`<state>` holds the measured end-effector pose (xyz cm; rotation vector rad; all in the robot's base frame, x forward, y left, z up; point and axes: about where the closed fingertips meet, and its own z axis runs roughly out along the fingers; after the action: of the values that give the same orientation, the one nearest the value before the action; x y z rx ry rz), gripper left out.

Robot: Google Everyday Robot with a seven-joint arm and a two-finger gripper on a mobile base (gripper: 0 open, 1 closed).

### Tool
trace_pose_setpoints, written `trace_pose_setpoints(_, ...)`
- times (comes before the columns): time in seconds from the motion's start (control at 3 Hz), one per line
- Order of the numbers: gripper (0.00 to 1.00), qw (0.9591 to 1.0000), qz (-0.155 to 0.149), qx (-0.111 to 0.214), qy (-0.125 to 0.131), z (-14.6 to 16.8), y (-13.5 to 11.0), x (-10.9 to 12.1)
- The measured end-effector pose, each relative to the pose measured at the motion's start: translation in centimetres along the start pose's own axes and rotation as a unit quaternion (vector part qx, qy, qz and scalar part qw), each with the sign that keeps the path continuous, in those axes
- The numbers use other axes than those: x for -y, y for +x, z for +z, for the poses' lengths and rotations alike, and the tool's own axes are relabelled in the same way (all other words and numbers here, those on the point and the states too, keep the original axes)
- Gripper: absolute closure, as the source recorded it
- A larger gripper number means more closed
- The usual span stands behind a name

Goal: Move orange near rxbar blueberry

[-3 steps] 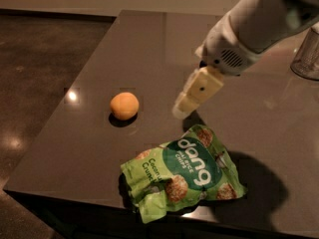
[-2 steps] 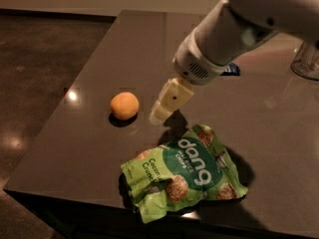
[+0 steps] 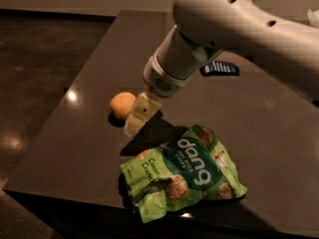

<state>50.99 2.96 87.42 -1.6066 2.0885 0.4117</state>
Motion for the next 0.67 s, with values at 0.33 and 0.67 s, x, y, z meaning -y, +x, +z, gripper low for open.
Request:
trace_pose_setpoints(0.33, 0.0, 0.9999, -0.001, 0.002, -0.013, 1.9, -1.6, -0.1)
trace_pose_setpoints(0.67, 0.03, 0.9996, -0.006, 0.002, -0.028, 3.8, -3.3, -0.2)
